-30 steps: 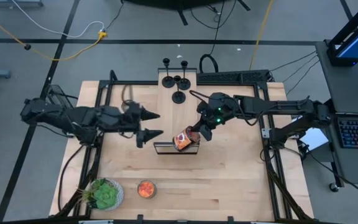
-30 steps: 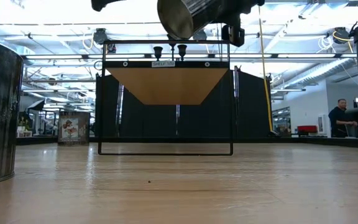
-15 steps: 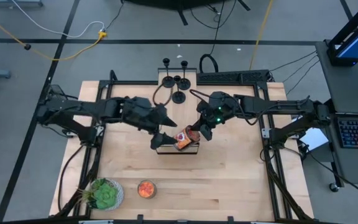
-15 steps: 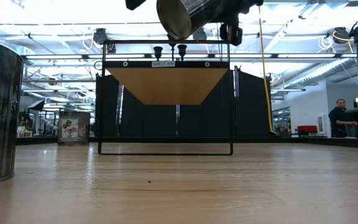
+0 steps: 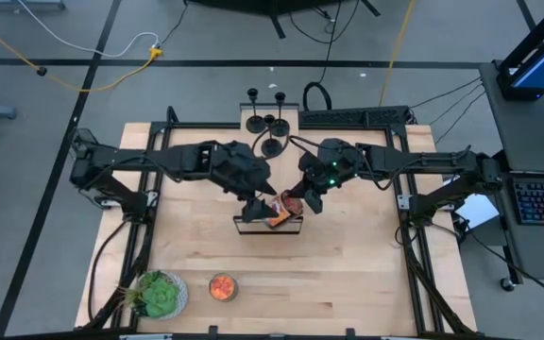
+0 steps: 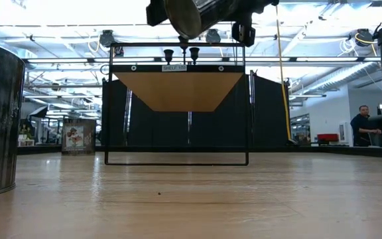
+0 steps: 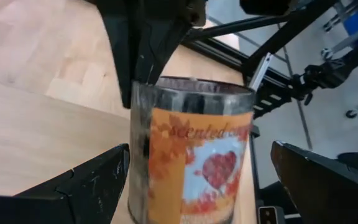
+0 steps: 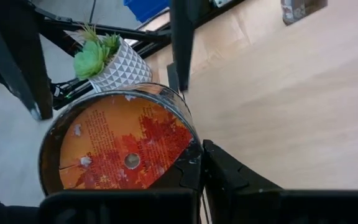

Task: Pick & Place candle stick holders
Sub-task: Put the right orange scented candle on the shelf

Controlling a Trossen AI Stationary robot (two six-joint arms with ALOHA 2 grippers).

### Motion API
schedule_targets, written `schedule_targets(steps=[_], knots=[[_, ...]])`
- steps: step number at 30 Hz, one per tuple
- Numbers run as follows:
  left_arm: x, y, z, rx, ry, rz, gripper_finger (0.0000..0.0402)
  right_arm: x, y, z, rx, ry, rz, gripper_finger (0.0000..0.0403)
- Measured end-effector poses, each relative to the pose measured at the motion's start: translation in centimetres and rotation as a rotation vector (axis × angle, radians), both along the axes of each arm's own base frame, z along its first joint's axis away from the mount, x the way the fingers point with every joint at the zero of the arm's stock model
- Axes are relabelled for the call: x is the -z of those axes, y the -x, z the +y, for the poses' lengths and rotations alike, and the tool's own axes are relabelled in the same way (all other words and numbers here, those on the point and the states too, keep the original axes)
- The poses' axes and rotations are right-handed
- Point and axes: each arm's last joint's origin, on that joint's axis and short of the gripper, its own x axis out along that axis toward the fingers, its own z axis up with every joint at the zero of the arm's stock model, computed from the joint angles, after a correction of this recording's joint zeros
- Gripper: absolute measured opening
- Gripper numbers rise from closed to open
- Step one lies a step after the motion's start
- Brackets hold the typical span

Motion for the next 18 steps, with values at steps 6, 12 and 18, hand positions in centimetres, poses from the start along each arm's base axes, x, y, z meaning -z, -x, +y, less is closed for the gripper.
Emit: schedule_targets(steps=[6, 12, 18], knots=[[1.1, -0.9, 0.6, 0.004, 0.027, 0.032, 0.0395, -0.4, -0.2, 0.0, -0.017, 0.001, -0.047, 0.0000], [0.9, -1.1, 1.1, -0.003, 0.042, 0.004, 0.0395, -0.6, -0.3, -0.5, -0.008, 0.001, -0.075, 0.0000], [0.8, -1.2, 1.8, -0.019, 0.046, -0.013, 0.0395, -1.0, -0.4, -1.0, 0.005, 0.009, -0.115, 0.0000]])
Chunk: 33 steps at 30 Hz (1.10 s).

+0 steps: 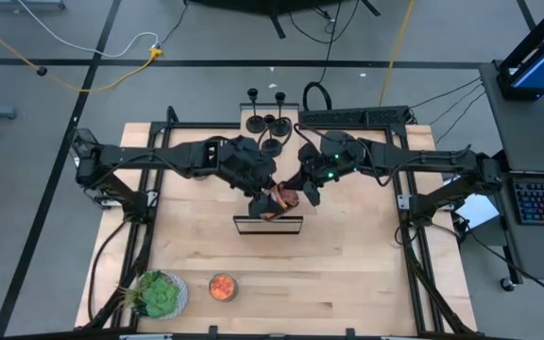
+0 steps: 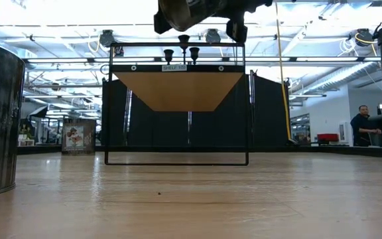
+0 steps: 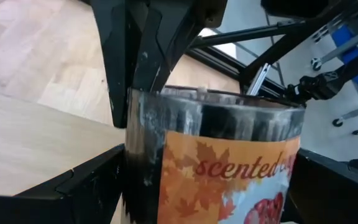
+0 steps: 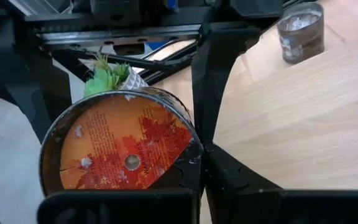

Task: Pick & Place candle stick holders
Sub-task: Put the right orange scented candle on the shelf

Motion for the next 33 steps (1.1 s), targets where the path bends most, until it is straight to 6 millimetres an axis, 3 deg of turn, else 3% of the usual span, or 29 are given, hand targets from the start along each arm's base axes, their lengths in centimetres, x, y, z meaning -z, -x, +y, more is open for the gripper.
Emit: schedule_targets(steps=[20, 33], knots=[[0.15, 0.09, 0.01, 0.098, -0.135, -0.033, 0.0395, -0.40, -0.15, -0.21, -0.007, -0.004, -0.045, 0.0000], [0.07, 0.02, 0.00, 0.100, -0.130, -0.044, 0.0395, -0.41, -0.14, -0.17, -0.010, -0.009, -0.045, 0.0000]])
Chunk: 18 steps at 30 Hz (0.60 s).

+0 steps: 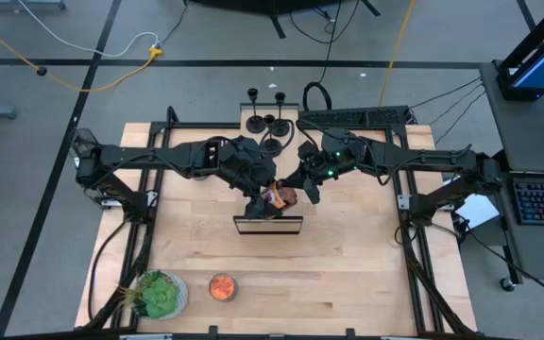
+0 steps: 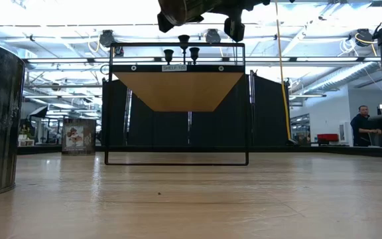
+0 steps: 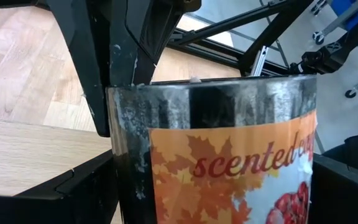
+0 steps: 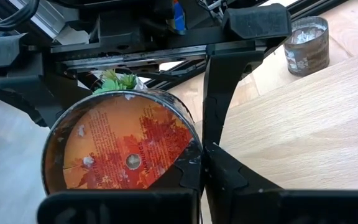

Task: Pick & Place candle stick holders
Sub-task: Put the right orange scented candle on the shelf

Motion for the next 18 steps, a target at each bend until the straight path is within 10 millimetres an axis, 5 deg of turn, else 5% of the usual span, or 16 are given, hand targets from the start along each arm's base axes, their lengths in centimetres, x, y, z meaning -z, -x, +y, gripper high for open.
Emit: schedule_targets(steps=[18], knots=[[1.6, -1.2, 0.2, -0.138, 0.137, 0.096, 0.0391, 0.1, 0.0, -0.1, 0.022, 0.025, 0.006, 0.0000]])
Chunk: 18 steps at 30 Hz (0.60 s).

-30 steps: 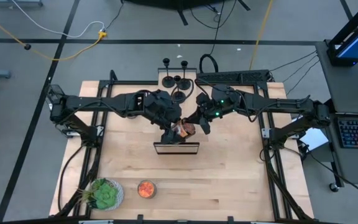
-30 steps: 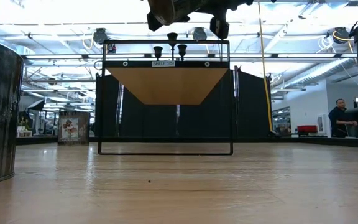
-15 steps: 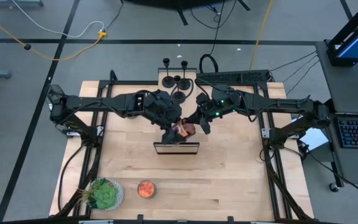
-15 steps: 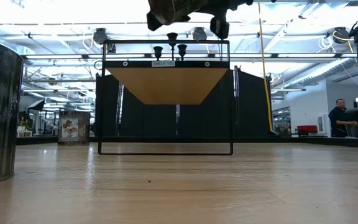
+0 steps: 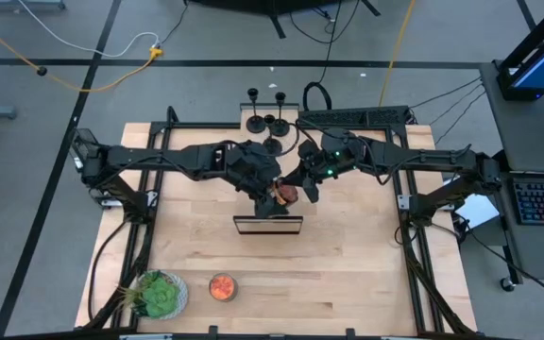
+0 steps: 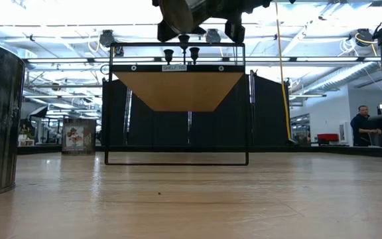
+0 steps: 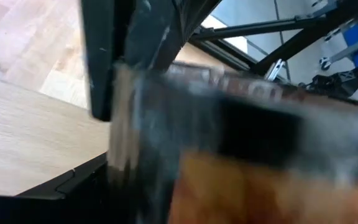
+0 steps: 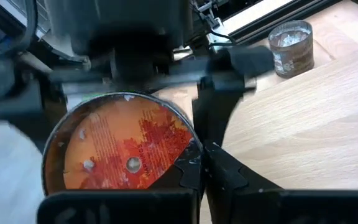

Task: Pick & Place candle stick holders
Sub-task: Put the right orange scented candle on the shelf

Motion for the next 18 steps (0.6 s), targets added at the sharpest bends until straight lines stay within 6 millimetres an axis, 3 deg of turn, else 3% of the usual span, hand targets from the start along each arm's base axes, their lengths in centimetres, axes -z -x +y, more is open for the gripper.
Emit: schedule_targets(steps=[5, 18], knots=[[0.43, -0.45, 0.00, 0.013, 0.008, -0.001, 0.0347, 0.10, 0.06, -0.01, 0.001, -0.008, 0.011, 0.0001], [0.48, -0.52, 0.05, 0.024, -0.008, -0.009, 0.0346, 0.15, 0.08, -0.01, -0.008, 0.016, 0.011, 0.0005]])
